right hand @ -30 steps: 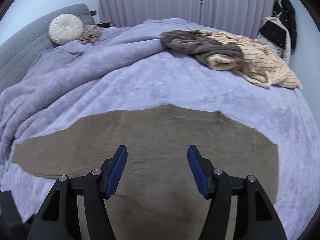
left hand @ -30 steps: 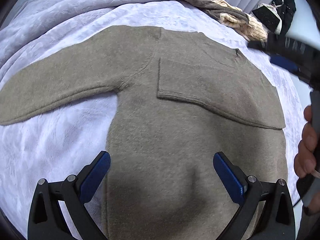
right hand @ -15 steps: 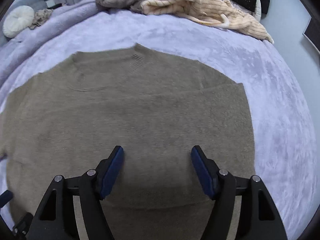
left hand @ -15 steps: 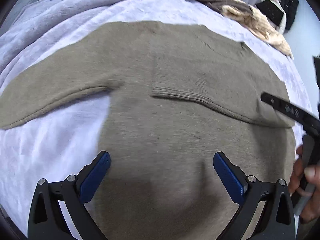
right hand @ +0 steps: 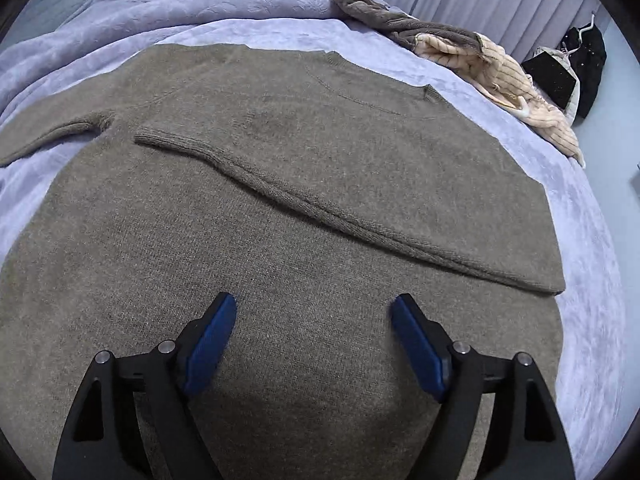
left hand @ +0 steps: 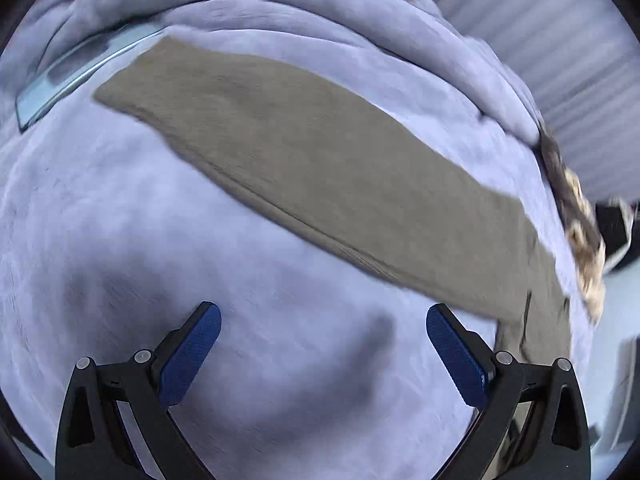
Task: Fold small clothes
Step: 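Reach the left tool to the other sleeve cuff and grasp it, then carry the sleeve with the left tool across the sweater body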
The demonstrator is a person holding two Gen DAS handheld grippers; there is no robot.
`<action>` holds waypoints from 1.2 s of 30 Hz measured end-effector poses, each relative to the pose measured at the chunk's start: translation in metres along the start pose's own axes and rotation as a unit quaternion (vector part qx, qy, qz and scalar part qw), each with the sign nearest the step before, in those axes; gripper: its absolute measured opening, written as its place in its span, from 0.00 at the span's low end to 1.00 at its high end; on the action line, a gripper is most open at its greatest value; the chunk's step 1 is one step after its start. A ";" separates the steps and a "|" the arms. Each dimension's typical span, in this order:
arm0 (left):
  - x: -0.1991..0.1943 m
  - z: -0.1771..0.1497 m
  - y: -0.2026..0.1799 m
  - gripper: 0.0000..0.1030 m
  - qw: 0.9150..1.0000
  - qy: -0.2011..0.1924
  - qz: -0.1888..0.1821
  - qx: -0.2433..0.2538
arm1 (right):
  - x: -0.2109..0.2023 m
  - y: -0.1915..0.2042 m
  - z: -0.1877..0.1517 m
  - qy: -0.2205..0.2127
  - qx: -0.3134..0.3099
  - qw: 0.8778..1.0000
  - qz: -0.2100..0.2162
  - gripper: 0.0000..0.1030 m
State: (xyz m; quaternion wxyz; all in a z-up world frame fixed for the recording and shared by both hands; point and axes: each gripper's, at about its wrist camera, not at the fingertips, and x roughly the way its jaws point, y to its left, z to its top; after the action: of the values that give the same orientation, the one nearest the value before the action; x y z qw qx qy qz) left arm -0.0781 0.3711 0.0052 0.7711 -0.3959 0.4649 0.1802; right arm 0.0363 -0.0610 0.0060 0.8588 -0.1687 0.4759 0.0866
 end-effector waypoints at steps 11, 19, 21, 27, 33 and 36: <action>0.032 0.075 0.022 1.00 0.997 -0.047 -0.039 -0.042 | 0.002 -0.003 -0.003 -0.019 0.027 0.999 0.006 0.90; 0.023 0.103 0.048 0.18 0.990 -0.097 -0.079 -0.066 | 0.000 -0.003 -0.002 -0.007 0.026 1.000 0.007 0.90; 0.022 0.104 0.052 0.13 0.991 -0.093 -0.077 -0.060 | -0.001 -0.005 0.003 0.012 0.028 0.999 0.013 0.90; -0.018 0.097 0.026 0.11 0.990 -0.134 -0.048 0.010 | -0.022 -0.021 0.048 -0.011 0.086 0.996 0.020 0.90; -0.049 0.091 -0.013 0.11 0.986 -0.150 -0.027 0.066 | 0.004 0.020 0.126 -0.002 0.067 0.998 0.007 0.90; -0.061 0.086 -0.036 0.11 0.985 -0.145 -0.027 0.095 | 0.023 0.051 0.150 0.026 0.070 0.997 0.015 0.90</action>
State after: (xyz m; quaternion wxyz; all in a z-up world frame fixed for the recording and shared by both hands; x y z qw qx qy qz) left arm -0.0360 0.4213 0.0953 0.8691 -0.3031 0.3523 0.1697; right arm 0.1507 0.0417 0.0496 0.8547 -0.1027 0.5051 0.0616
